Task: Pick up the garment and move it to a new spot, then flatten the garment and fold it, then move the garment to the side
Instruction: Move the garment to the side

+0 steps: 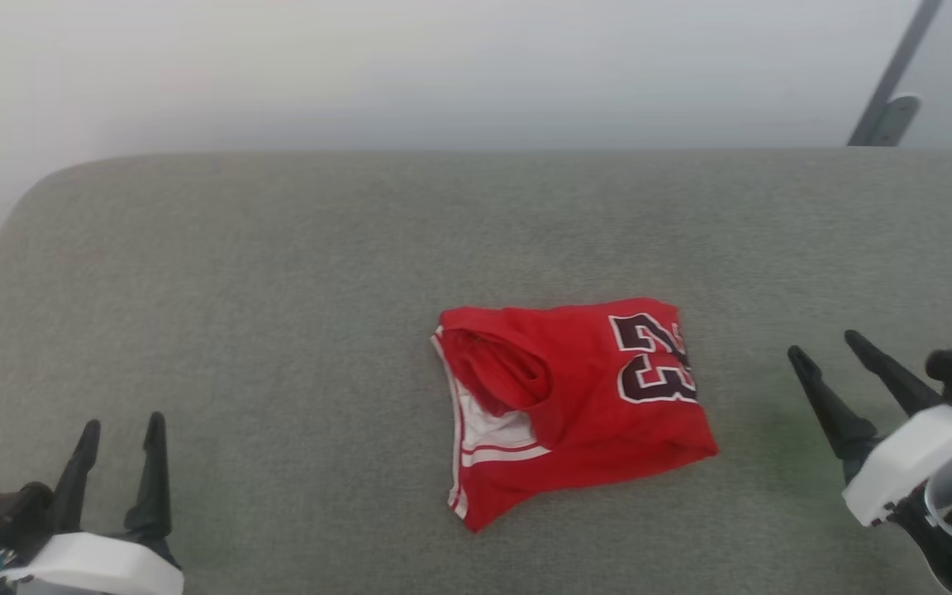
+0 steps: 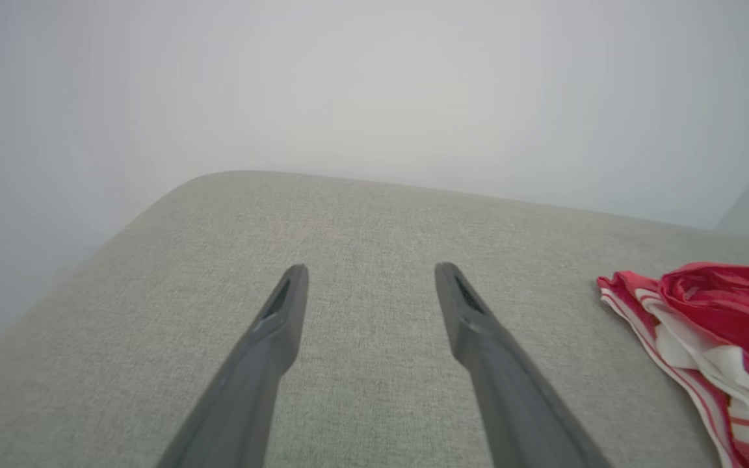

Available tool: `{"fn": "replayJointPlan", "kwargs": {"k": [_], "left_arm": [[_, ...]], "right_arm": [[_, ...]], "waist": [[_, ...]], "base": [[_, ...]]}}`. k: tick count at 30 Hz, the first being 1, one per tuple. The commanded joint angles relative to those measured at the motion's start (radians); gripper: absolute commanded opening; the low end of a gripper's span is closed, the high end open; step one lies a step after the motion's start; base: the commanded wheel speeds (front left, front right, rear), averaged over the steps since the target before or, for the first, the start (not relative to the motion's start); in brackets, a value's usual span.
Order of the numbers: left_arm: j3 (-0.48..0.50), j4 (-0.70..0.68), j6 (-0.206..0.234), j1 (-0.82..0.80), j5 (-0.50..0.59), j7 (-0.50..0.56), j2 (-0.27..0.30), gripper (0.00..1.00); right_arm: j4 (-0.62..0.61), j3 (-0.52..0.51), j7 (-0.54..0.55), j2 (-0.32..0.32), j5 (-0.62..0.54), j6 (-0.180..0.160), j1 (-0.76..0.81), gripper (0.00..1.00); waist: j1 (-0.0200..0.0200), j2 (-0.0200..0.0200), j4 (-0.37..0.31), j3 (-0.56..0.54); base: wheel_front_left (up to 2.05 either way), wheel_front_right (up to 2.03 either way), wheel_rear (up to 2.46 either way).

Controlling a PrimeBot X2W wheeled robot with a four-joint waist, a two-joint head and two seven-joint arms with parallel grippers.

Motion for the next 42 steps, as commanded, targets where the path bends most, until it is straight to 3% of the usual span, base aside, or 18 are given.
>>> {"fn": "replayJointPlan", "kwargs": {"k": [1,13,20,26,31,35,36,37,42], "left_arm": [[-0.004,-0.003,-0.001,-0.019,0.012,-0.004,-0.006,1.00],[-0.050,0.009,-0.001,-0.064,0.005,-0.004,-0.040,1.00],[-0.068,0.019,-0.002,-0.088,0.001,-0.004,-0.056,1.00],[-0.087,0.030,-0.002,-0.116,0.001,-0.004,-0.076,1.00],[-0.105,0.044,-0.002,-0.145,-0.002,-0.004,-0.086,1.00],[-0.111,0.050,-0.002,-0.158,-0.007,-0.004,-0.091,1.00],[-0.111,0.051,-0.002,-0.160,-0.008,-0.004,-0.091,1.00],[-0.111,0.051,-0.002,-0.163,-0.010,-0.004,-0.091,1.00],[-0.109,0.048,-0.002,-0.167,-0.015,-0.004,-0.090,1.00]], "right_arm": [[0.001,0.013,0.026,-0.004,0.018,-0.001,-0.016,1.00],[0.061,0.097,0.306,-0.053,0.158,-0.001,-0.136,1.00],[0.076,0.123,0.523,-0.075,0.226,-0.001,-0.205,1.00],[0.103,0.137,0.704,-0.053,0.249,-0.001,-0.256,1.00],[0.155,0.148,0.846,0.008,0.250,-0.001,-0.275,1.00],[0.172,0.137,0.901,0.038,0.245,-0.001,-0.282,1.00],[0.168,0.136,0.910,0.042,0.245,-0.001,-0.285,0.78],[0.163,0.128,0.912,0.044,0.246,0.000,-0.289,0.00],[0.129,0.089,0.929,0.033,0.229,-0.001,-0.306,0.00]], "waist": [[0.0000,-0.0001,0.025,0.019],[0.0000,-0.0001,0.128,0.094],[0.0000,-0.0001,0.170,0.137],[0.0000,-0.0001,0.191,0.174],[0.0000,-0.0001,0.207,0.201],[0.0000,-0.0001,0.212,0.208],[0.0000,-0.0001,0.213,0.210],[0.0000,-0.0001,0.212,0.212],[0.0000,-0.0001,0.202,0.218]], "base": [[0.00,0.00,0.00],[0.00,0.00,0.00],[0.00,0.00,0.00],[0.00,0.00,0.00],[0.00,0.00,0.00],[0.00,0.00,0.00],[0.00,0.00,0.00],[0.00,0.00,0.00],[0.00,0.00,0.00]]}}
